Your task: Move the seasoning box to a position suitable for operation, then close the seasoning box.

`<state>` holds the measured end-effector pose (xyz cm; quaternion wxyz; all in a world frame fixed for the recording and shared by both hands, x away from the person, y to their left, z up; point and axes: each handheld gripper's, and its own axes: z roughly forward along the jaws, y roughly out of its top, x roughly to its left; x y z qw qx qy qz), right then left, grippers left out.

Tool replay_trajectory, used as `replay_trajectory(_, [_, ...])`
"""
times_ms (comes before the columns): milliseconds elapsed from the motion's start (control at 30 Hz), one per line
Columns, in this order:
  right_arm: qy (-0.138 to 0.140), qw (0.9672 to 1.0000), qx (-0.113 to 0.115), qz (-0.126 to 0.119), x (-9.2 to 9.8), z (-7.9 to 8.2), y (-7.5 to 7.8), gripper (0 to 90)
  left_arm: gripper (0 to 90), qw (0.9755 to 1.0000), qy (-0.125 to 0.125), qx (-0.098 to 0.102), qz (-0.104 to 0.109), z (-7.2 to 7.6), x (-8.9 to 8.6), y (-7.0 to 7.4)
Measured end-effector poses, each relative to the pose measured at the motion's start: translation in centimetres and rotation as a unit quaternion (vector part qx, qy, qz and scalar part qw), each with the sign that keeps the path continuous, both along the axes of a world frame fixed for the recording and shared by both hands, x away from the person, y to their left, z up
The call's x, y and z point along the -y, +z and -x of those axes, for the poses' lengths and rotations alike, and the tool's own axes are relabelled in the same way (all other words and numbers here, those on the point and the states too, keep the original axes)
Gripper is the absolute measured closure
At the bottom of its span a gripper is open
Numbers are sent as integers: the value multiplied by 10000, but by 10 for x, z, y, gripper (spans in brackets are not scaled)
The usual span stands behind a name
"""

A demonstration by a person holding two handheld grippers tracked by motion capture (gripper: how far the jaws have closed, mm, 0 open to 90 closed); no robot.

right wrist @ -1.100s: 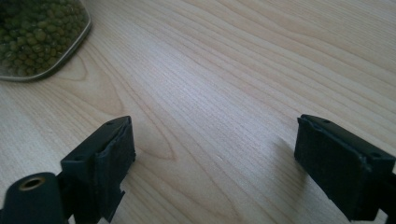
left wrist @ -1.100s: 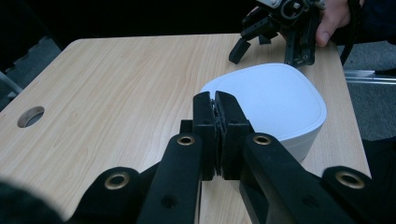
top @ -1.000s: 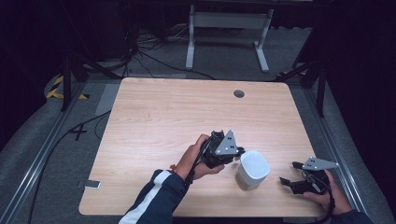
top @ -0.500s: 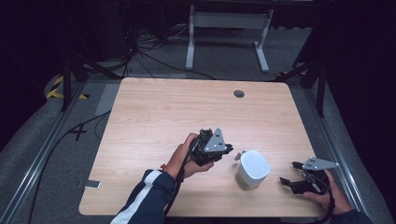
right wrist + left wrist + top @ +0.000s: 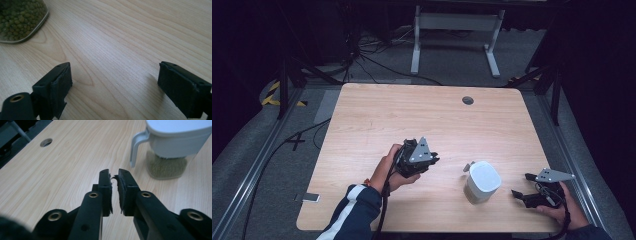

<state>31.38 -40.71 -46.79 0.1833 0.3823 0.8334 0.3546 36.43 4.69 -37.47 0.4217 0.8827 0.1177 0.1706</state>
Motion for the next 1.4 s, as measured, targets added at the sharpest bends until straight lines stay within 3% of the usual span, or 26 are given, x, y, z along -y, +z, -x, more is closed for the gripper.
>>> replay_trajectory(267, [-1,10000,1,3,0,0,0,119,717,9990,390,-9,-228,1,-32,-8])
replay_trajectory(467, [-18,10000,1,3,0,0,0,119,649,9957,812,-109,-443,3,-65,-24])
replay_trajectory(500, [-21,10000,3,5,0,0,0,119,628,9932,1040,-97,-509,5,-78,-31])
replay_trajectory(533, [-21,10000,3,5,0,0,0,119,614,9932,1040,-97,-509,5,-78,-31])
replay_trajectory(567, [-23,10000,2,4,0,0,0,119,576,9909,1254,-157,-468,8,-92,-37])
replay_trajectory(633, [-25,10000,0,2,0,0,0,118,539,9879,1440,-160,-560,11,-105,-42])
replay_trajectory(667, [-25,10000,0,2,0,0,0,118,515,9879,1440,-160,-560,11,-105,-42])
replay_trajectory(800, [-28,10000,3,3,0,1,0,119,435,9830,1718,-314,-575,19,-136,-57])
replay_trajectory(833, [-28,10000,3,3,0,1,0,119,421,9830,1718,-314,-575,19,-136,-57])
replay_trajectory(867, [-40,10000,5,1,0,1,0,119,395,9808,1811,-374,-614,22,-145,-65])
replay_trajectory(933, [-41,10000,6,2,0,1,0,118,365,9808,1801,-424,-611,23,-149,-69])
replay_trajectory(1133, [-89,10000,11,-18,0,2,0,119,287,9752,2027,-792,-411,31,-174,-96])
replay_trajectory(1200, [-89,10000,9,-17,0,2,0,119,249,9739,2049,-966,-136,34,-181,-104])
replay_trajectory(1233, [-90,10000,9,-15,0,2,0,119,235,9701,2145,-1134,90,35,-185,-107])
replay_trajectory(1267, [-86,10000,19,-4,0,2,0,120,206,9701,2145,-1134,90,35,-185,-107])
replay_trajectory(1300, [-86,10000,19,-4,0,2,0,120,206,9677,2219,-1194,99,35,-186,-107])
replay_trajectory(1333, [-91,10000,10,-3,1,3,0,122,169,9681,2228,-1147,34,34,-188,-107])
replay_trajectory(1400, [-91,10000,10,-3,1,3,0,122,168,9651,2305,-1243,79,35,-188,-107])
